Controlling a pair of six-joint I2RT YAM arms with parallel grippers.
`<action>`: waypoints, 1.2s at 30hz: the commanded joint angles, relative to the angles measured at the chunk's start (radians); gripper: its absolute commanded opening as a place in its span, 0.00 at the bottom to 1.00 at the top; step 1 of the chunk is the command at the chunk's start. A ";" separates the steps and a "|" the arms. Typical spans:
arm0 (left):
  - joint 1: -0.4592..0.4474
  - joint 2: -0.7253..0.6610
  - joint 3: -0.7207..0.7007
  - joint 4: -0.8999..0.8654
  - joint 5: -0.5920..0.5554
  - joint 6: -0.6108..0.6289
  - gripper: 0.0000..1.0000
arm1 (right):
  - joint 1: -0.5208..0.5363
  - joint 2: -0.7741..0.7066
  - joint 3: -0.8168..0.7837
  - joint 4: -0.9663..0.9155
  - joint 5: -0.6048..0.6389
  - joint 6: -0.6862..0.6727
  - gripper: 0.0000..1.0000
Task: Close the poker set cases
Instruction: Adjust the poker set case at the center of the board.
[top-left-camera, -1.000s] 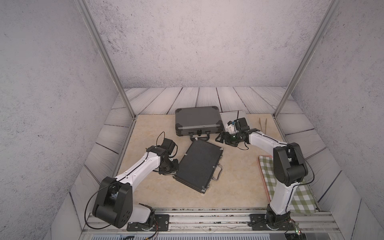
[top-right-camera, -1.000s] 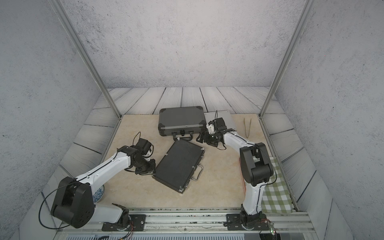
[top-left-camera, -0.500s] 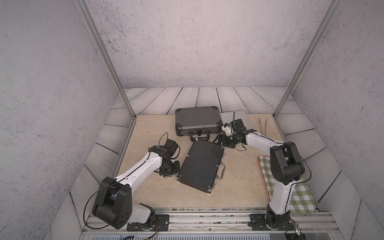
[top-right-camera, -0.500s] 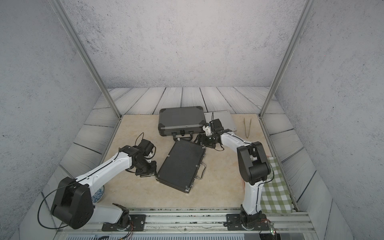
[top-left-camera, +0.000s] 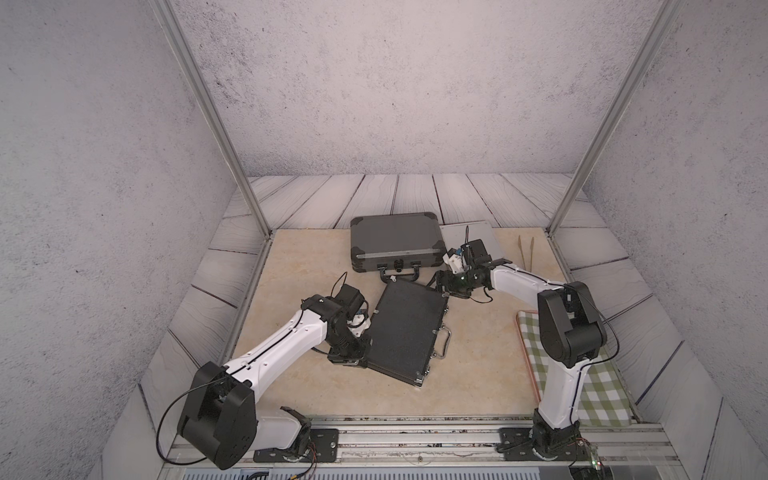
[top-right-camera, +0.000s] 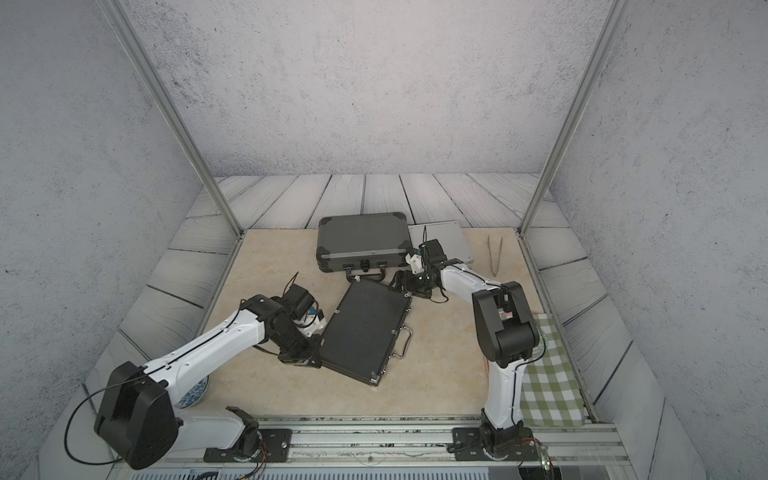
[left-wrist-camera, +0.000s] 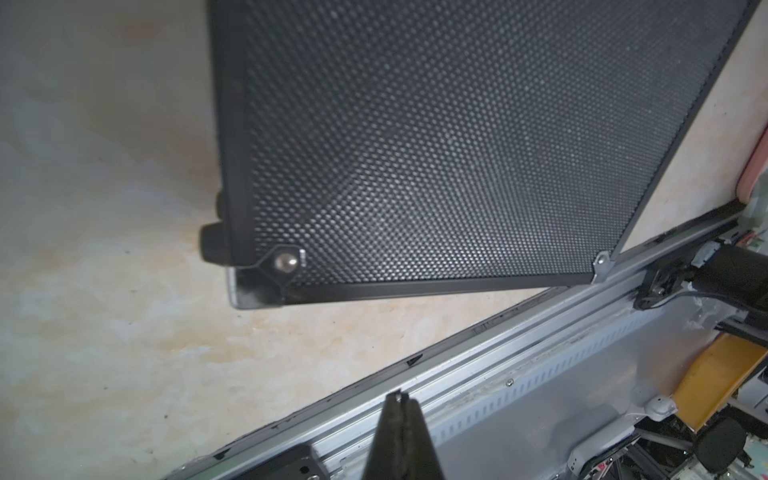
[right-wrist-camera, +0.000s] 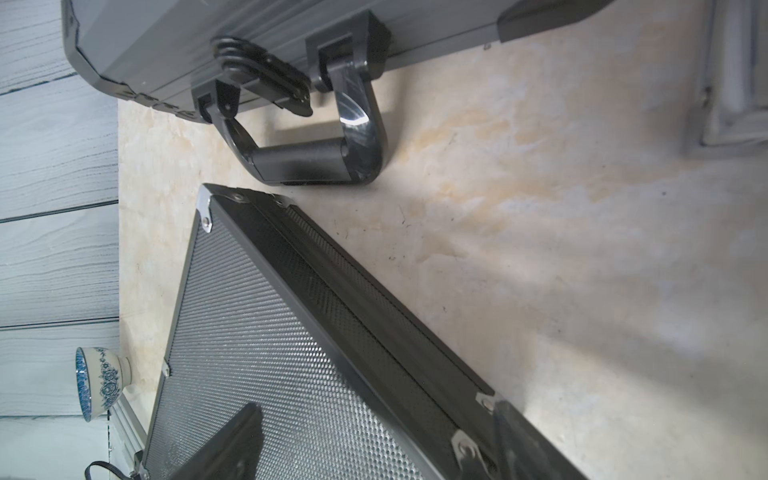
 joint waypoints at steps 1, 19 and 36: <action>-0.039 0.039 -0.012 -0.020 0.048 0.036 0.00 | 0.002 0.030 0.019 -0.032 0.000 -0.016 0.87; -0.098 0.154 -0.033 0.140 -0.225 -0.152 0.00 | 0.015 0.009 -0.011 -0.031 -0.050 -0.032 0.84; 0.046 0.258 0.062 0.279 -0.272 -0.180 0.00 | 0.055 -0.066 -0.191 0.038 -0.098 -0.017 0.81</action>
